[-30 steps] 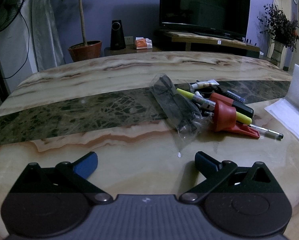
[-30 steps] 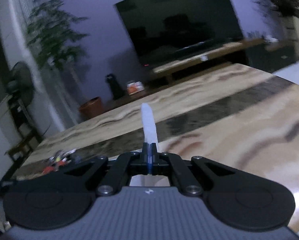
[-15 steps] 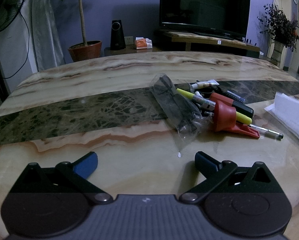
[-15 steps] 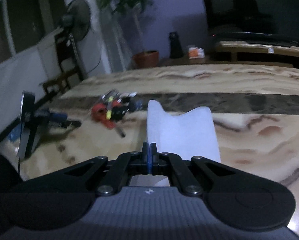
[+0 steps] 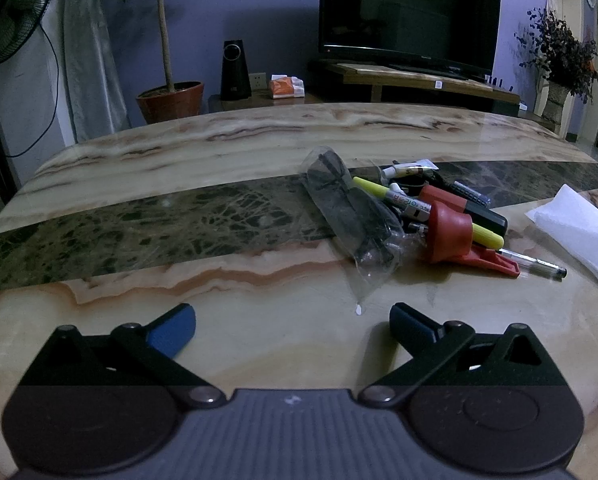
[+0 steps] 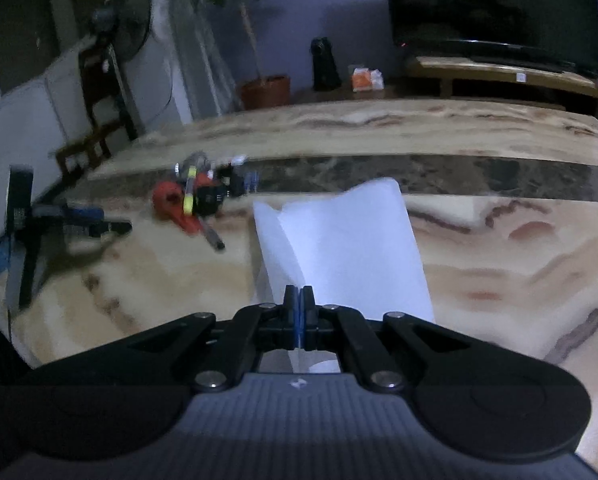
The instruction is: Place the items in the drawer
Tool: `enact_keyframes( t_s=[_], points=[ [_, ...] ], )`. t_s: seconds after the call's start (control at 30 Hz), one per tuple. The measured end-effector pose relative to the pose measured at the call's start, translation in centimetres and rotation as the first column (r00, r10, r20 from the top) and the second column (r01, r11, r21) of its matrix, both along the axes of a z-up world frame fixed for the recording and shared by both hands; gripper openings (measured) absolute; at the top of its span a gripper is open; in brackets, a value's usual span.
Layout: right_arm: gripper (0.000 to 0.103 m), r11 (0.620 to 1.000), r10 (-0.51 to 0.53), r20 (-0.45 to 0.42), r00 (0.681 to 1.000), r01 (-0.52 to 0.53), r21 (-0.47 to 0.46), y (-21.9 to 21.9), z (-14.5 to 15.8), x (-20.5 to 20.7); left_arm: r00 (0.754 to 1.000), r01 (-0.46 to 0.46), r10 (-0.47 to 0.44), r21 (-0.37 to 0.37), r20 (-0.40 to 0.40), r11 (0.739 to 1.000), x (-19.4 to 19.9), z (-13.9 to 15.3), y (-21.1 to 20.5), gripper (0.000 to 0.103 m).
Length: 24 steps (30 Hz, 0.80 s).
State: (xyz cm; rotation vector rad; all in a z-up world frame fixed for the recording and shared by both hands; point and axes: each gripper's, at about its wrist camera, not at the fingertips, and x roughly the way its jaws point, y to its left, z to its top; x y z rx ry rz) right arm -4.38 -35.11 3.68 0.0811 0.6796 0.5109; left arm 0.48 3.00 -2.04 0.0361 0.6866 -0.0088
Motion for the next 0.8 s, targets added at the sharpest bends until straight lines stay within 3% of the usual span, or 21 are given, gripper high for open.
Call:
enact_keyframes(
  t_s=[0.13, 0.2, 0.3, 0.33, 0.47, 0.57, 0.7, 0.8],
  points=[
    [0.009, 0.999, 0.043, -0.049, 0.998, -0.041, 0.036, 0.5, -0.2, 0.5, 1.0, 0.0, 0.0, 0.0, 0.0, 1.0, 0.0, 0.0, 0.0, 0.103],
    [0.03, 0.995, 0.099, -0.096, 0.99, -0.098, 0.019, 1.3, -0.7, 0.5, 1.0, 0.0, 0.0, 0.0, 0.0, 1.0, 0.0, 0.0, 0.0, 0.103],
    [0.031, 0.993, 0.117, -0.039, 0.992, -0.117, 0.01, 1.6, 0.1, 0.0, 1.0, 0.0, 0.0, 0.0, 0.0, 1.0, 0.0, 0.0, 0.0, 0.103],
    [0.031, 0.993, 0.109, -0.034, 0.994, -0.107, 0.057, 1.1, 0.6, 0.3, 1.0, 0.0, 0.0, 0.0, 0.0, 1.0, 0.0, 0.0, 0.0, 0.103],
    [0.049, 0.999, -0.001, 0.016, 1.0, 0.001, 0.04, -0.3, 1.3, 1.8, 1.0, 0.0, 0.0, 0.0, 0.0, 1.0, 0.0, 0.0, 0.0, 0.103],
    [0.051, 0.998, -0.069, 0.034, 0.997, 0.069, -0.011, -0.8, 1.2, 3.3, 1.0, 0.0, 0.0, 0.0, 0.0, 1.0, 0.0, 0.0, 0.0, 0.103],
    [0.051, 0.988, -0.058, 0.007, 0.998, 0.058, -0.145, 0.6, -0.5, 5.4, 1.0, 0.0, 0.0, 0.0, 0.0, 1.0, 0.0, 0.0, 0.0, 0.103],
    [0.051, 0.985, -0.035, -0.007, 0.999, 0.033, -0.167, 1.9, -1.0, 6.5, 1.0, 0.0, 0.0, 0.0, 0.0, 1.0, 0.0, 0.0, 0.0, 0.103]
  ],
)
